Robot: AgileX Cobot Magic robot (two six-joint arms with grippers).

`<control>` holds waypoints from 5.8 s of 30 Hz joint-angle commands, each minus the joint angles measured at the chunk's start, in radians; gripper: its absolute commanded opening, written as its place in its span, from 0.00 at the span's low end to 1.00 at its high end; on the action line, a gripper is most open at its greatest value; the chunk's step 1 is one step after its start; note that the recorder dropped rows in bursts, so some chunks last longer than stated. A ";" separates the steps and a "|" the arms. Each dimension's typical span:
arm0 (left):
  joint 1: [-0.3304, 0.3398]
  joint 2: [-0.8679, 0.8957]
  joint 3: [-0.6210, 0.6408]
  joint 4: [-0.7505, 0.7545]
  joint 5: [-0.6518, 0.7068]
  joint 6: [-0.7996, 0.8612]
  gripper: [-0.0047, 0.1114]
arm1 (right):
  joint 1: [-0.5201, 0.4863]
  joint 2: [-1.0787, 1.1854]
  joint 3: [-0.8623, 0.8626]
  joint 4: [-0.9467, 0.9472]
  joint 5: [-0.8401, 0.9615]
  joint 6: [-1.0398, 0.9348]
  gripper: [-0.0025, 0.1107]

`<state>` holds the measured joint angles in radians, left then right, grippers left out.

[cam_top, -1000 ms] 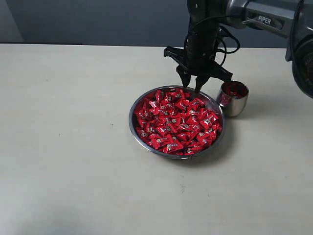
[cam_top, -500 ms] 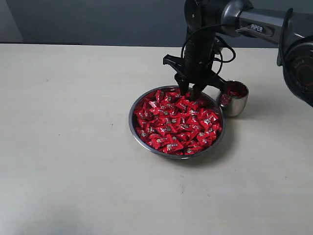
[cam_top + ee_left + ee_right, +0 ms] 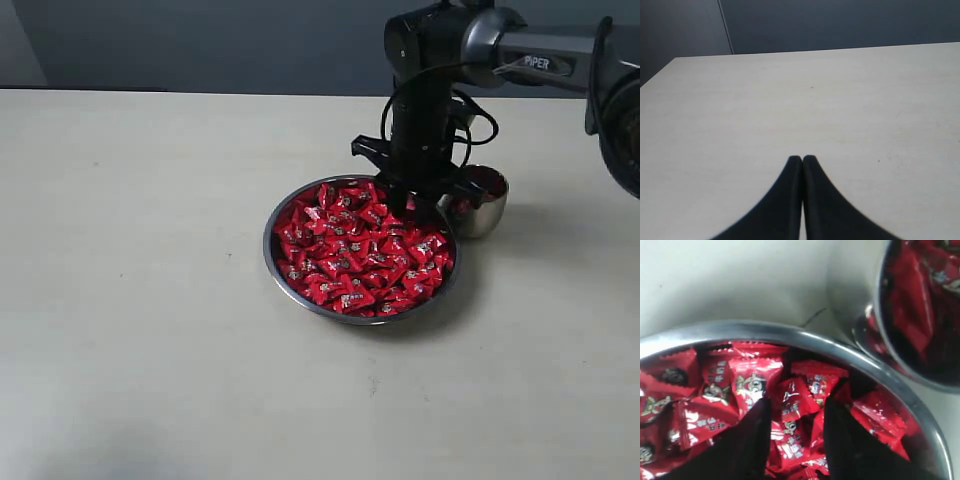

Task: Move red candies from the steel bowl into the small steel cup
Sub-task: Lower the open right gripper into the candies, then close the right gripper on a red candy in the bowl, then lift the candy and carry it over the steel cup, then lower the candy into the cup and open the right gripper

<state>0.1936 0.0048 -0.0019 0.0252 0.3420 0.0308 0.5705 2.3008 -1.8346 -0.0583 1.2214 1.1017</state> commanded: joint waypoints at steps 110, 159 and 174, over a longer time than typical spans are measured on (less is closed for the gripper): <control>-0.007 -0.005 0.002 0.002 -0.008 -0.001 0.04 | -0.022 0.073 -0.034 0.131 -0.103 -0.242 0.33; -0.007 -0.005 0.002 0.002 -0.008 -0.001 0.04 | -0.069 -0.232 -0.034 -0.034 0.000 -0.794 0.02; -0.007 -0.005 0.002 0.002 -0.008 -0.001 0.04 | -0.257 -0.237 -0.025 0.143 0.000 -0.999 0.02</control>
<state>0.1936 0.0048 -0.0019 0.0252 0.3420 0.0308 0.3169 2.0606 -1.8708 0.0643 1.2168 0.1342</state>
